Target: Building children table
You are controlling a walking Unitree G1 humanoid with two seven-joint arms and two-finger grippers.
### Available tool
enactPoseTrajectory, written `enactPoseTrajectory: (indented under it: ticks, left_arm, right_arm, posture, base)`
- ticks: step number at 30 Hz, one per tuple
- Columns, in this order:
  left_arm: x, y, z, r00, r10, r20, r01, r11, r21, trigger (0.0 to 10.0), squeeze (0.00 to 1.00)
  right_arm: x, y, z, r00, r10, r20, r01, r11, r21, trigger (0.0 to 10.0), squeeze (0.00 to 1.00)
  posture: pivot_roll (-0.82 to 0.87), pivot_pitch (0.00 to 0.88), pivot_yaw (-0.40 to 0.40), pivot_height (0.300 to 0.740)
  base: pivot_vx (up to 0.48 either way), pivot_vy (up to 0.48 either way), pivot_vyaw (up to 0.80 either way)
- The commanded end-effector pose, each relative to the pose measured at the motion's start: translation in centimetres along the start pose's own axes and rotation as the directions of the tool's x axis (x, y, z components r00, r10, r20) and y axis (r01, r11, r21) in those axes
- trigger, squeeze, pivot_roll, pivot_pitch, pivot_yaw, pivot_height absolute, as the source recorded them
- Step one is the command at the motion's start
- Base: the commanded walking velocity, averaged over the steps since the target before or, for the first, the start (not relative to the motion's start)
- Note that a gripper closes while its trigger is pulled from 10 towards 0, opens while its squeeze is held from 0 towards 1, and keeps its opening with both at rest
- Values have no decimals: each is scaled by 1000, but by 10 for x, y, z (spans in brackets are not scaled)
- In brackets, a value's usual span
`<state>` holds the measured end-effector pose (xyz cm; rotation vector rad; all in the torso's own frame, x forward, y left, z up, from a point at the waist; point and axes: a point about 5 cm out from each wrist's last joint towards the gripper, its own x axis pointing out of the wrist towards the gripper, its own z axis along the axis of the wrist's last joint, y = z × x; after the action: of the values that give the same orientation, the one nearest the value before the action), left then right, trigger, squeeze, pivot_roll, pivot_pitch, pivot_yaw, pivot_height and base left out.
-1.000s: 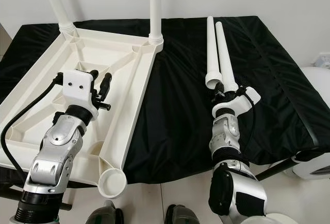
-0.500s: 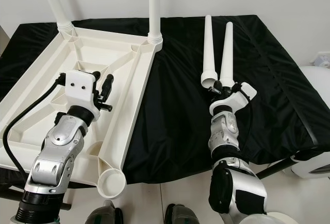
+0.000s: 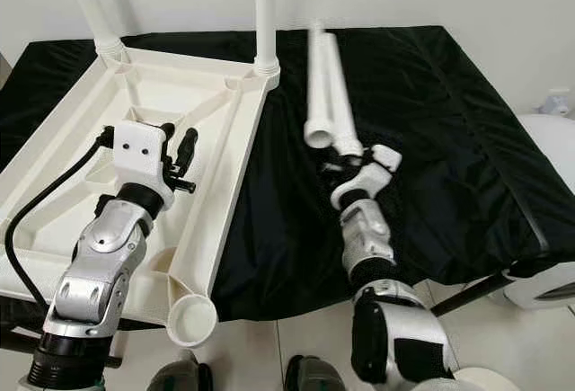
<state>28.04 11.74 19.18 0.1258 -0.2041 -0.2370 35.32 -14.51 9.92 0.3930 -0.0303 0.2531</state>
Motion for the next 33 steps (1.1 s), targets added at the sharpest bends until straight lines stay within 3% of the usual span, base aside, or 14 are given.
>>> enactPoseTrajectory:
  ticks: [1, 6, 9, 13, 25, 26, 28, 33]
  left_arm:
    - [2, 0, 1, 1000, 8, 6, -8, 1000, 3, 10000, 0]
    - [5, -1, 1, 1000, 5, 14, -4, 1000, -5, 10000, 0]
    - [6, -3, 1, 1000, -6, 18, 6, 1000, -7, 10000, 0]
    - [7, -3, 2, 1000, -9, 21, 9, 1000, -7, 10000, 0]
    - [12, -3, 3, 999, -13, 32, 14, 1000, -12, 10000, 0]
    - [13, -3, 3, 999, -35, 31, 36, 999, -33, 10000, 0]
    - [14, -4, 3, 999, -44, 32, 46, 998, -41, 10000, 0]
    - [17, -6, 4, 992, -127, 24, 128, 988, -82, 10000, 0]
  right_arm:
    - [-7, 2, -19, 997, 15, -82, -13, 1000, 21, 10000, 0]
    - [-6, -5, -4, 999, -42, 25, 41, 998, 43, 10000, 0]
    - [-7, -10, 13, 985, -94, 146, 88, 995, 49, 10000, 0]
    - [-8, -10, 26, 970, -105, 218, 95, 994, 56, 10000, 0]
    - [-6, 0, 55, 943, -40, 331, 44, 999, -6, 10000, 0]
    - [-7, 6, 60, 938, -7, 347, 30, 998, -61, 10000, 0]
    - [-8, 8, 61, 936, 4, 353, 29, 996, -87, 10000, 0]
    - [-11, 9, 65, 920, -34, 389, 121, 972, -204, 10000, 0]
  posture:
    - [106, 71, -10, 740]
    - [98, 58, -13, 740]
    - [93, 46, -18, 740]
    - [89, 41, -20, 740]
    - [78, 44, -19, 740]
    - [76, 41, -22, 740]
    - [76, 41, -22, 740]
    - [75, 32, -28, 740]
  base:
    - [0, 0, 0]
    - [0, 0, 0]
    - [0, 0, 0]
    - [0, 0, 0]
    - [0, 0, 0]
    - [0, 0, 0]
    - [0, 0, 0]
    - [0, 0, 0]
